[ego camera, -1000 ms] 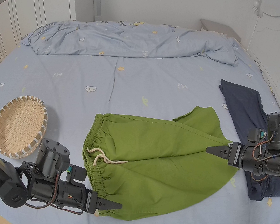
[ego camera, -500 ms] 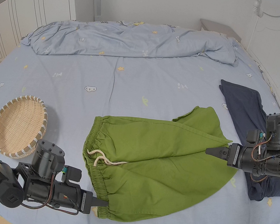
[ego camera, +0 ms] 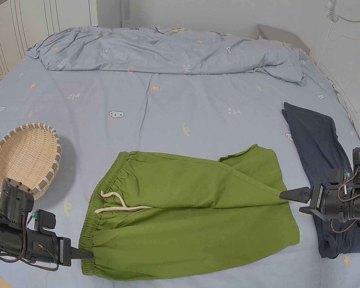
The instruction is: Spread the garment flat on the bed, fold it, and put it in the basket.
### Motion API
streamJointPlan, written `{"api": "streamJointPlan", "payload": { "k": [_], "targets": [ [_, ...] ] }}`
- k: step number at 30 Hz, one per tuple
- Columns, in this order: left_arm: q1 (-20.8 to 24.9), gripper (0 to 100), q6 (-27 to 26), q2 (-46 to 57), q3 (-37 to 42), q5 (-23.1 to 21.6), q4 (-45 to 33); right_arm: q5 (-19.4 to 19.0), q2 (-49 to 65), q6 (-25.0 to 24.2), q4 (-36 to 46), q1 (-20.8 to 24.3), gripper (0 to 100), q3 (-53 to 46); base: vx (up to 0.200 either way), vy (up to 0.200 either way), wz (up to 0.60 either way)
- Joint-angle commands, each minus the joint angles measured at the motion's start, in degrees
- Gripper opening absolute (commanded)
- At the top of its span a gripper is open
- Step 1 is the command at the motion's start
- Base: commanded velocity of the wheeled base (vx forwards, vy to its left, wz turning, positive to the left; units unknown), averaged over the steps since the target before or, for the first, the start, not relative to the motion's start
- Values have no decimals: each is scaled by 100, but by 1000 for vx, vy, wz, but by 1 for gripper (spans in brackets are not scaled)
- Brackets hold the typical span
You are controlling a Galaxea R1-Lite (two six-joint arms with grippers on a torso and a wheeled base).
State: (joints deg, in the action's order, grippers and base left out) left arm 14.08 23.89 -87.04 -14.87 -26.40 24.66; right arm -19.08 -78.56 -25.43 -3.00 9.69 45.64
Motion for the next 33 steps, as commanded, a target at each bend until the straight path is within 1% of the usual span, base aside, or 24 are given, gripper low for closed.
{"api": "streamJointPlan", "payload": {
  "k": [1,5,7,8,9,11,12,14,15,16,17,20,26,29,33],
  "targets": [
    [-424,0,-95,302,72,-14,-84,-158,-301,152,80,-538,100,-117,0,0,0],
    [-432,0,-139,170,63,-23,-67,-500,-556,231,63,-776,100,-328,0,0,0],
    [-441,0,-139,100,46,-23,-58,-571,-758,390,63,-837,100,-398,0,0,0],
    [-441,0,-139,100,46,-23,-58,-571,-758,390,63,-837,100,-398,0,0,0],
    [-512,0,-139,3,28,-31,-49,-606,-1030,645,54,-943,100,-451,0,0,0],
    [-617,0,-227,-85,19,-40,-49,-711,-1206,855,54,-1066,100,-495,0,0,0],
    [-635,0,-262,-103,19,-40,-49,-755,-1241,882,54,-1083,100,-495,0,0,0],
    [-819,0,-456,-164,19,-75,-49,-1063,-1311,1058,45,-1250,100,-530,0,0,0],
    [-863,0,-491,-164,11,-137,-49,-1142,-1311,1102,45,-1294,100,-539,0,0,0],
    [-863,0,-491,-164,11,-137,-49,-1142,-1311,1102,45,-1294,100,-539,0,0,0],
    [-933,0,-517,-147,2,-304,-49,-1327,-1320,1198,45,-1330,100,-548,0,0,0],
    [-986,0,-517,-85,-16,-418,-49,-1476,-1329,1242,36,-1321,100,-548,0,0,0],
    [-986,0,-526,-59,-24,-418,-49,-1555,-1329,1242,36,-1233,100,-539,0,0,0],
    [-977,0,-526,-50,-24,-418,-49,-1784,-1320,1242,36,-1119,100,-556,0,0,0],
    [-977,0,-526,-50,-16,-418,-49,-1784,-1364,1242,36,-1031,100,-583,0,0,0]
  ]
}}
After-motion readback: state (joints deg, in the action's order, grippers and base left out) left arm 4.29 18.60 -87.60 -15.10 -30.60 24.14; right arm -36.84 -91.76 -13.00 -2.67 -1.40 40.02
